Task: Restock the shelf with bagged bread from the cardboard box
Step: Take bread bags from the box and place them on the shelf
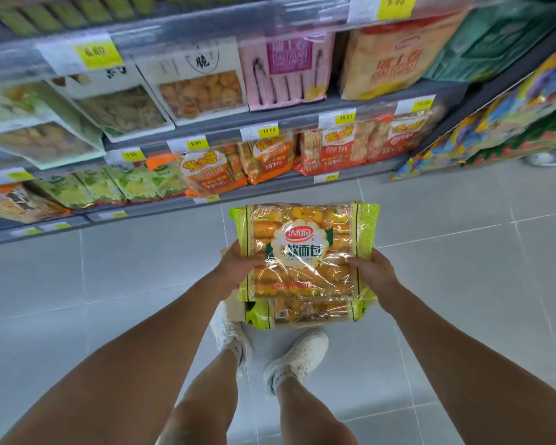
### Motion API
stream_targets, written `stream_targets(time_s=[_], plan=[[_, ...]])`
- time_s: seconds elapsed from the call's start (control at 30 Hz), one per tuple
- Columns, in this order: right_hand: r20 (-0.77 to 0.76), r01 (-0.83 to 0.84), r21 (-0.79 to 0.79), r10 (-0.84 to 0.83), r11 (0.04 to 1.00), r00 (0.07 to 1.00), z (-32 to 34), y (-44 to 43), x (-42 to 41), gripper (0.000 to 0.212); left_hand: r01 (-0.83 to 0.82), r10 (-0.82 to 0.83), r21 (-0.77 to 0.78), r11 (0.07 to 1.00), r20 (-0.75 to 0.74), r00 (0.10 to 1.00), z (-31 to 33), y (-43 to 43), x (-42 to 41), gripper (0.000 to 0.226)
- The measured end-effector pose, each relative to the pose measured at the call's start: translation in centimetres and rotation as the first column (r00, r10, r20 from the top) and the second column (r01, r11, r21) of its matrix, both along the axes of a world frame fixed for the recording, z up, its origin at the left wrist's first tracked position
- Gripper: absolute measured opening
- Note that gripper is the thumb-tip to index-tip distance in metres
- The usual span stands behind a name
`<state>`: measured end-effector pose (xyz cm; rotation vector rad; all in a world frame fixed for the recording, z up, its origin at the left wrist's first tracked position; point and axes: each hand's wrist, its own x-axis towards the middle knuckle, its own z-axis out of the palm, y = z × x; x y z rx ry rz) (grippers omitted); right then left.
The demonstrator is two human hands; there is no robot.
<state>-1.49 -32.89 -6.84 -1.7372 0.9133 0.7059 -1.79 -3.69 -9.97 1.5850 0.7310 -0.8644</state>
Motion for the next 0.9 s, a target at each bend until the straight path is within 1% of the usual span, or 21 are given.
stream_targets(time_s=[0.1,0.2,0.3,0.33,0.37,0.4,0.43,0.47,0.5,0.53,0.6,0.63,0.67,0.73,0.77,0.8,0.9], plan=[[0.050,0.006,0.006,-0.006,1.000,0.999,5.8,0.0,0.6,0.027,0.015,-0.015,0.006,1.000,0.023,1.000,6.2,0.1,1.0,0.034],[0.101,-0.001,0.018,-0.001,1.000,0.995,12.3,-0.1,1.0,0.019,0.027,-0.027,0.005,1.000,0.044,0.999,12.8,0.1,2.1,0.037],[0.147,-0.015,0.005,0.014,1.000,0.989,18.4,0.0,1.1,0.022,0.024,-0.023,-0.023,0.999,0.048,0.999,19.3,0.1,2.6,0.029],[0.166,-0.017,0.009,0.015,1.000,0.986,20.0,-0.1,1.1,0.024,0.013,-0.013,-0.013,1.000,0.038,0.999,21.4,0.2,2.5,0.031],[0.180,-0.016,0.001,0.015,1.000,0.984,21.7,0.0,1.1,0.024,0.027,-0.028,0.008,1.000,0.045,0.999,23.4,0.3,2.6,0.044],[0.196,-0.021,0.000,0.020,1.000,0.980,23.1,-0.1,1.2,0.024,0.026,-0.027,0.023,0.999,0.044,0.999,25.0,0.5,2.7,0.065],[0.203,-0.023,-0.003,0.023,1.000,0.979,24.8,-0.1,1.2,0.026,0.042,-0.044,0.035,0.998,0.066,0.997,26.2,0.8,2.9,0.082],[0.216,-0.028,0.000,0.028,1.000,0.976,26.1,-0.3,1.3,0.030,0.046,-0.049,0.034,0.998,0.084,0.995,27.6,1.0,3.1,0.086],[0.223,-0.029,-0.002,0.029,1.000,0.974,27.9,-0.3,1.4,0.038,0.055,-0.059,0.037,0.998,0.115,0.992,28.9,1.2,3.3,0.083],[0.230,-0.038,-0.003,0.038,0.999,0.972,29.3,-0.4,1.5,0.050,0.055,-0.059,0.033,0.998,0.136,0.989,30.1,1.5,3.5,0.080],[0.244,-0.052,0.001,0.050,0.999,0.968,32.4,-0.6,1.9,0.072,0.069,-0.074,0.038,0.997,0.176,0.982,33.6,1.7,3.5,0.089],[0.261,-0.055,0.014,0.049,0.998,0.964,33.8,-0.7,2.1,0.076,0.081,-0.087,0.038,0.996,0.202,0.975,35.2,1.7,3.5,0.091],[0.278,-0.060,0.033,0.049,0.998,0.959,35.3,-0.8,2.2,0.075,0.072,-0.075,0.025,0.997,0.206,0.976,36.6,1.8,3.6,0.082],[0.298,-0.066,0.061,0.045,0.996,0.953,38.4,-1.0,2.5,0.067,0.075,-0.074,0.006,0.997,0.249,0.966,39.8,1.6,3.6,0.051],[0.323,-0.071,0.067,0.046,0.995,0.945,39.5,-1.1,2.5,0.064,0.082,-0.080,0.007,0.997,0.288,0.954,41.3,1.3,3.6,0.041],[0.346,-0.080,0.056,0.056,0.995,0.937,40.1,-1.3,2.6,0.067,0.075,-0.071,-0.003,0.997,0.313,0.947,42.5,1.2,3.6,0.036],[0.421,-0.128,0.041,0.099,0.991,0.902,41.6,-1.9,2.7,0.090,0.094,-0.109,0.055,0.994,0.428,0.897,45.5,1.2,3.6,0.035]])
